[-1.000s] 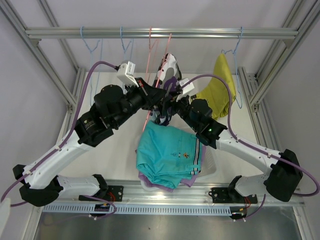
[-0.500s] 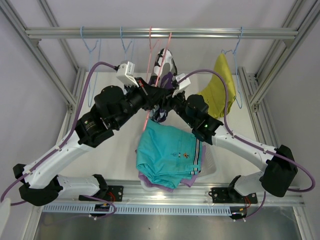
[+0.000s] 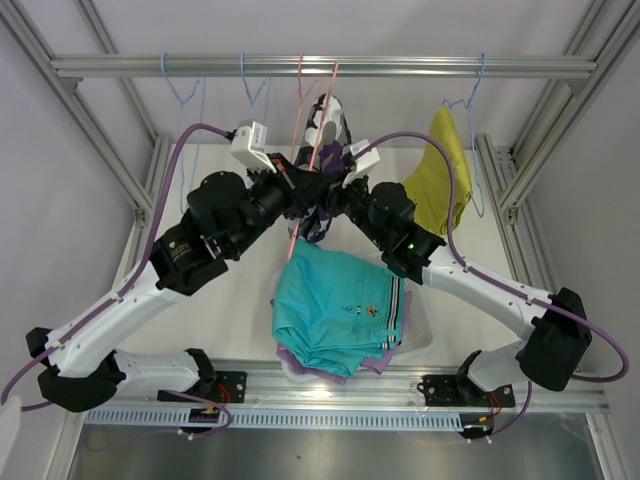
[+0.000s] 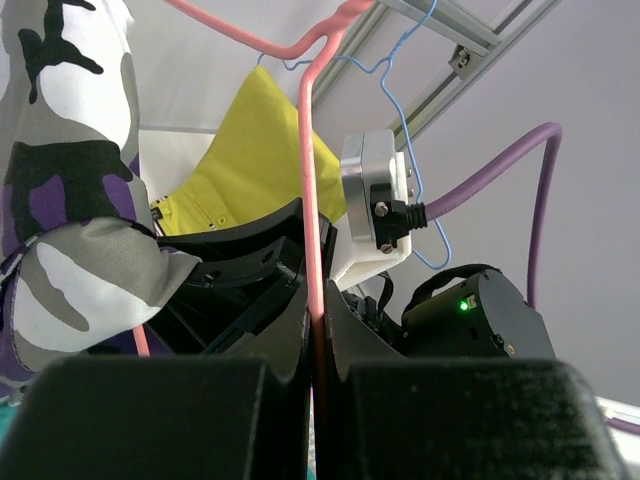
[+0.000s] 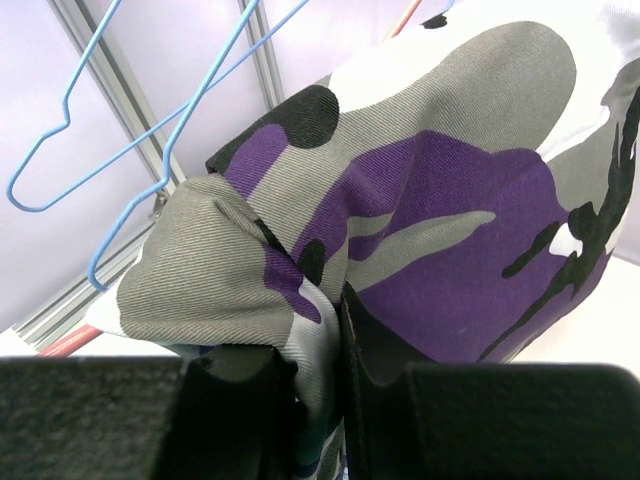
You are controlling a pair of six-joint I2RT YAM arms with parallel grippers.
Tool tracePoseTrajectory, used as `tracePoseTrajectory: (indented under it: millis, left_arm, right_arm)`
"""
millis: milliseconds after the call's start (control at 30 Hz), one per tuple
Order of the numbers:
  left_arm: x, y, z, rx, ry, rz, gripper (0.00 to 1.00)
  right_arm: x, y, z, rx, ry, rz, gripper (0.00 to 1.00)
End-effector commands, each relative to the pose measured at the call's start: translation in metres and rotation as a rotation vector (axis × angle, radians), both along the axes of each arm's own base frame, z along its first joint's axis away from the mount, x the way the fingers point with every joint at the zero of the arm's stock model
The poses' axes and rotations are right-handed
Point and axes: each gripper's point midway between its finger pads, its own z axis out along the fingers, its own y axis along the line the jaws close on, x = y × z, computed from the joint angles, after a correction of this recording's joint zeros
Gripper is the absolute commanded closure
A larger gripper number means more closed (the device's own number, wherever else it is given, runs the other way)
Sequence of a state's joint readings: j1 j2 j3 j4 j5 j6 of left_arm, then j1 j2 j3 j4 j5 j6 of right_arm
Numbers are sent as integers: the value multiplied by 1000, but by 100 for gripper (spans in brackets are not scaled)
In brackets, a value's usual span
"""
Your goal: Remove the trousers from the hanger
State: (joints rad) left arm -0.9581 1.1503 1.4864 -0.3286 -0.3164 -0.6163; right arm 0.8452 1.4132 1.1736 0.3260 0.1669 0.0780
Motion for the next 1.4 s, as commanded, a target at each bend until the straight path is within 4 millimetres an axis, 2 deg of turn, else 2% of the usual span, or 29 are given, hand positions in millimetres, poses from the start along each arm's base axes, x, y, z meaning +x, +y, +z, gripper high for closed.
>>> tracePoseTrajectory:
  millis: [0,400,700,900,1100,1267,1300,1367]
  left_arm:
    - [-33,18,94,-210,-203,-61,100]
    - [5,10,63,-105,-152,47,99]
    - [35,3,38,-57,-82,90,100]
    - [55,-15,11,4,-37,105,100]
    - [63,-23,-15,47,3,112,100]
    - [58,-12,-28,66,8,126,100]
    - [57,-10,-36,79,15,128,99]
    - [52,-1,-31,66,3,135,100]
  right_arm:
    - [5,-19,63,123,-82,-60,100]
    - [-39,-46,120,157,-132,-35,100]
    - [-67,-58,145,184,-155,-4,100]
    - [-80,-69,163,193,-176,1,100]
    - [-86,-80,174,188,-191,-9,100]
    - [-87,-92,176,165,-198,-48,100]
    - [-88,-96,178,171,-200,-55,100]
    - [-89,-102,179,149,-217,-70,100]
